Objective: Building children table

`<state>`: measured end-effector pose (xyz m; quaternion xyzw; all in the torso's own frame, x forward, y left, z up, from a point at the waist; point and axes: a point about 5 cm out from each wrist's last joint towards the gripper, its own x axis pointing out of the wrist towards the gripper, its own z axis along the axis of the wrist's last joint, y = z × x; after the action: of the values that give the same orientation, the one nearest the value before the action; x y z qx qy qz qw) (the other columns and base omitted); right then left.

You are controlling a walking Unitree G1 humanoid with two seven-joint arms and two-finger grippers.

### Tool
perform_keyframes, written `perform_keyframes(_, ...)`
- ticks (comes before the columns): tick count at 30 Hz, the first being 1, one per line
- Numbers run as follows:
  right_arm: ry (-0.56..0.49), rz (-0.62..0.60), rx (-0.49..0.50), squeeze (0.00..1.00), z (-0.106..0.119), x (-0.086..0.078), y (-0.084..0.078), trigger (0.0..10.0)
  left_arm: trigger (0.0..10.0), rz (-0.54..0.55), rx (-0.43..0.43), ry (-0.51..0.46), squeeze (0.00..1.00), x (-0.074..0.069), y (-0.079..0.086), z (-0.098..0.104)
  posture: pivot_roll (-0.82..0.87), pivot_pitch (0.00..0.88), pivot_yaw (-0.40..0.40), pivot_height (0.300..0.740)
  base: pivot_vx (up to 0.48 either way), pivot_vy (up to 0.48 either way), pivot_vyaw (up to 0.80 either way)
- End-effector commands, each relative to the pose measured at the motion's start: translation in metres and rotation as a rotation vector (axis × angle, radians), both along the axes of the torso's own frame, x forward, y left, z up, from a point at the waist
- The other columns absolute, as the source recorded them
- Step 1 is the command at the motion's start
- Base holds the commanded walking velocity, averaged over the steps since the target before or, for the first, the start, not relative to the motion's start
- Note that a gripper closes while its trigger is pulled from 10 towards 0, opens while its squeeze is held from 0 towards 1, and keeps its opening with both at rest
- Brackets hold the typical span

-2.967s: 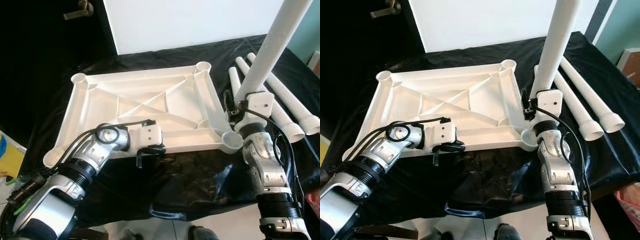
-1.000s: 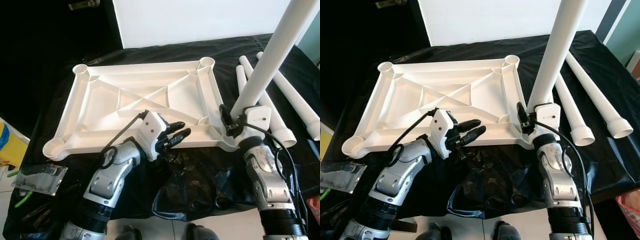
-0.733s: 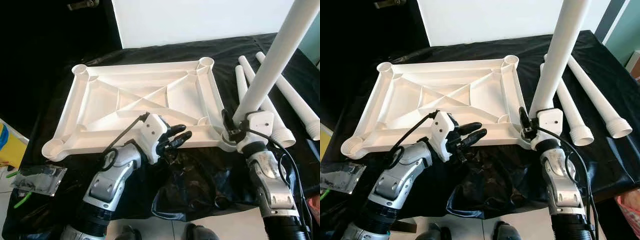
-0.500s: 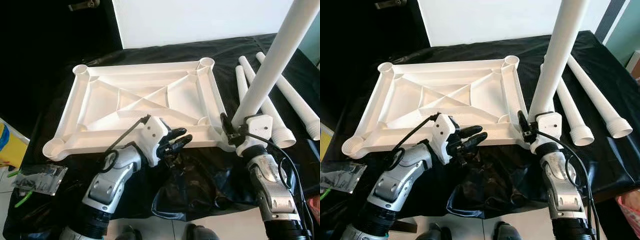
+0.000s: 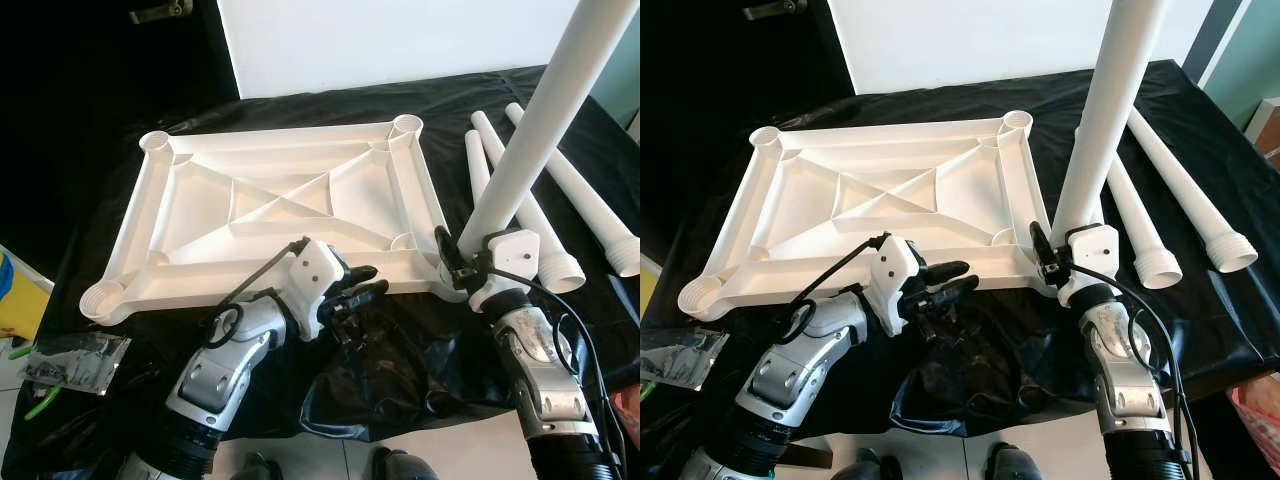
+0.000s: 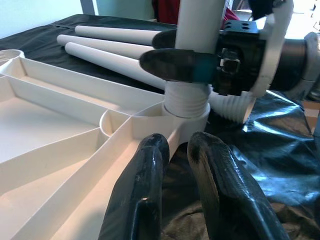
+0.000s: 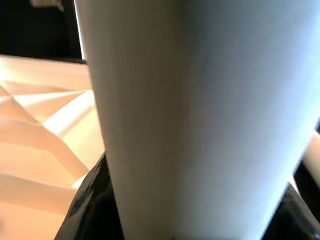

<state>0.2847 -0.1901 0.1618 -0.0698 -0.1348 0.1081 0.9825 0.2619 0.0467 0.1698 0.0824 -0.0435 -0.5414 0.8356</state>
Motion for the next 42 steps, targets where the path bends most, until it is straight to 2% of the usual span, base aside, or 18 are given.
perform_keyframes(1,0.097,0.008,0.019,0.0,-0.019,-0.001,0.0,10.0,10.0,-0.039,0.012,-0.001,0.0,-0.004,0.0,0.0,-0.08,0.137,0.062,0.74,0.0,0.0,0.0)
perform_keyframes(6,0.138,0.016,0.081,0.0,-0.025,0.004,-0.001,10.0,10.0,-0.037,0.014,0.001,0.0,-0.004,0.0,0.001,-0.08,0.138,0.066,0.74,0.0,0.0,0.0)
perform_keyframes(11,0.149,0.025,0.102,0.0,-0.026,0.006,0.0,10.0,10.0,-0.038,0.015,0.0,0.0,-0.004,0.001,0.002,-0.07,0.138,0.064,0.74,0.0,0.0,0.0)
perform_keyframes(14,0.164,0.011,0.108,0.0,-0.028,0.007,0.0,10.0,10.0,-0.035,0.018,0.002,0.0,-0.004,0.001,0.001,-0.07,0.139,0.065,0.74,0.0,0.0,0.0)
perform_keyframes(20,0.205,-0.032,0.187,0.0,-0.032,0.01,-0.001,10.0,10.0,-0.034,0.017,0.003,0.0,-0.004,0.001,0.002,-0.07,0.139,0.066,0.74,0.0,0.0,0.0)
perform_keyframes(27,0.235,-0.05,0.245,0.0,-0.036,0.011,0.008,10.0,10.0,-0.034,0.019,0.008,0.0,-0.005,0.001,0.002,-0.07,0.14,0.067,0.74,0.0,0.0,0.0)
perform_keyframes(30,0.214,-0.05,0.197,0.0,-0.035,0.01,0.011,10.0,10.0,-0.033,0.019,0.01,0.0,-0.005,0.001,0.003,-0.07,0.14,0.066,0.74,0.0,0.0,0.0)
perform_keyframes(35,0.195,-0.053,0.183,0.0,-0.035,0.008,0.014,10.0,10.0,-0.032,0.017,0.011,0.0,-0.005,0.001,0.003,-0.07,0.14,0.066,0.74,0.0,0.0,0.0)
perform_keyframes(37,0.173,-0.128,0.184,0.0,-0.033,0.006,0.017,10.0,10.0,-0.031,0.014,0.014,0.0,-0.004,0.002,0.003,-0.07,0.14,0.066,0.74,0.0,0.0,0.0)
perform_keyframes(39,0.173,-0.128,0.184,0.0,-0.033,0.006,0.017,10.0,10.0,-0.031,0.014,0.014,0.0,-0.004,0.002,0.003,-0.07,0.14,0.066,0.74,0.0,0.0,0.0)
perform_keyframes(41,0.148,-0.306,0.233,0.0,-0.032,0.002,0.021,10.0,10.0,-0.029,0.013,0.013,0.0,-0.003,0.002,0.004,-0.07,0.14,0.06,0.74,0.0,0.0,0.0)
perform_keyframes(42,0.148,-0.306,0.233,0.0,-0.032,0.002,0.021,10.0,10.0,-0.029,0.013,0.013,0.0,-0.003,0.002,0.004,-0.07,0.14,0.06,0.74,0.0,0.0,0.0)
